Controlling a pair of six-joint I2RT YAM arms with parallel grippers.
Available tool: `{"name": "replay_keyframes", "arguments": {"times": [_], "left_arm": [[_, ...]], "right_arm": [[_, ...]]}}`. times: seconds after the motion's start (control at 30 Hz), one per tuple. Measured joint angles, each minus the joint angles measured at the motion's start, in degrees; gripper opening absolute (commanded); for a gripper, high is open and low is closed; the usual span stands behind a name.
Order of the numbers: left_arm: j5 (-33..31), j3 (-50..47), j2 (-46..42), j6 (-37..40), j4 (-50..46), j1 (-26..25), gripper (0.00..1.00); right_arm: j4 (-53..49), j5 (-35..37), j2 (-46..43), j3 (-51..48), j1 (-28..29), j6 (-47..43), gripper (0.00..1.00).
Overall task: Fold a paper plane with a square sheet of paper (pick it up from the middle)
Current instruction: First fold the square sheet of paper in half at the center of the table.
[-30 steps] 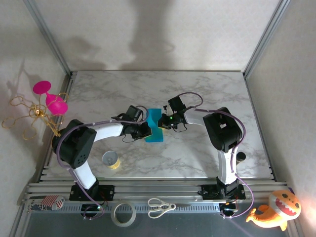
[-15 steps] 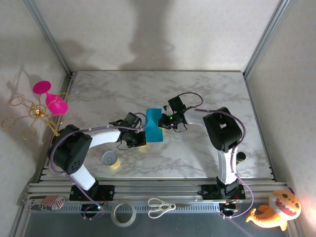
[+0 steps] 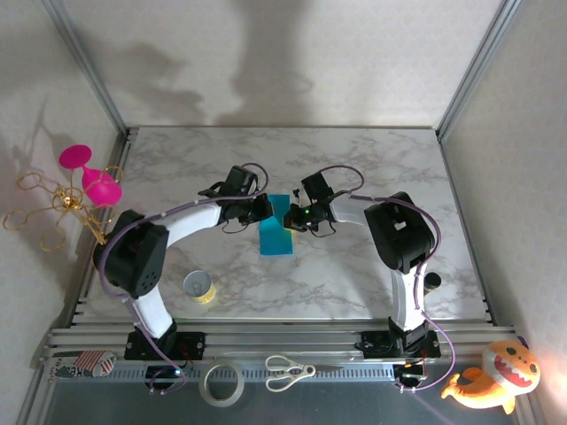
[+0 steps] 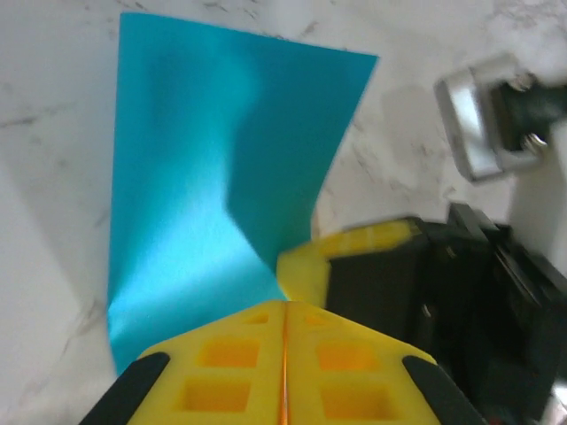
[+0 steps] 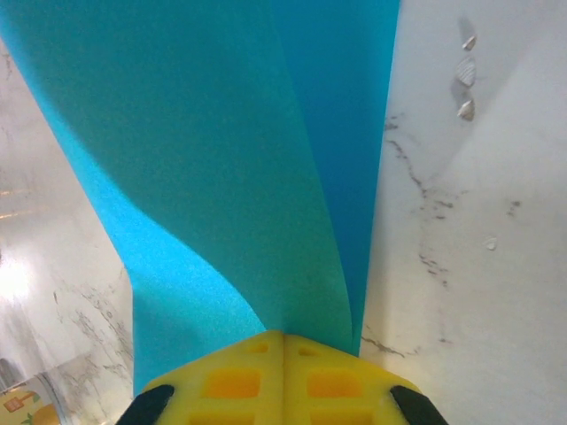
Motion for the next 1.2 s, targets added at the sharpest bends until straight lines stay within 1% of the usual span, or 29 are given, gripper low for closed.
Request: {"name": "replay_keyframes", "arguments": {"times": [0.13,0.27,0.37,0.5,0.6,0.73,0.83,0.93,1.07,1.2], "left_arm": [[-0.2,1.4,6.4,-1.3,1.8,0.2,0.08],[-0.2,1.6,9.6,-2.2,3.3,1.1,0.09],[0.2,1.0,9.8,-2.4,5.1,2.2,0.09],[3.5,-1.3,9.7,-2.3,8.4,4.6,0.10],[5.4,-1.6,9.7,-1.7,8.6,7.2,0.10],[4.9,-1.1,9.2,-0.3,6.8,11.2,0.10],[3.7,-0.3,8.6,0.1,5.8,12.7,0.10],[4.0,0.2,7.3,0.1,5.9,11.9,0.10],[4.9,1.5,6.4,-0.8,7.7,8.6,0.10],[5.6,3.4,7.4,-1.0,8.0,6.5,0.10]], "right_arm": [[-0.1,0.0,0.1,0.1,0.0,-0.1,0.00],[-0.3,0.1,0.2,0.1,0.0,-0.1,0.00],[-0.3,0.2,0.2,0.1,0.0,-0.5,0.00],[-0.1,0.4,0.3,0.1,0.0,-0.9,0.00],[0.2,0.5,0.4,0.1,0.0,-1.2,0.00],[0.2,0.7,0.4,0.1,0.0,-1.5,0.00],[-0.2,0.7,0.5,0.4,0.0,-1.5,0.00],[-0.6,0.7,0.5,0.7,0.0,-1.5,0.00],[-1.0,0.7,0.8,0.9,0.0,-1.5,0.00],[-1.0,0.7,0.8,1.0,0.0,-1.5,0.00]]}}
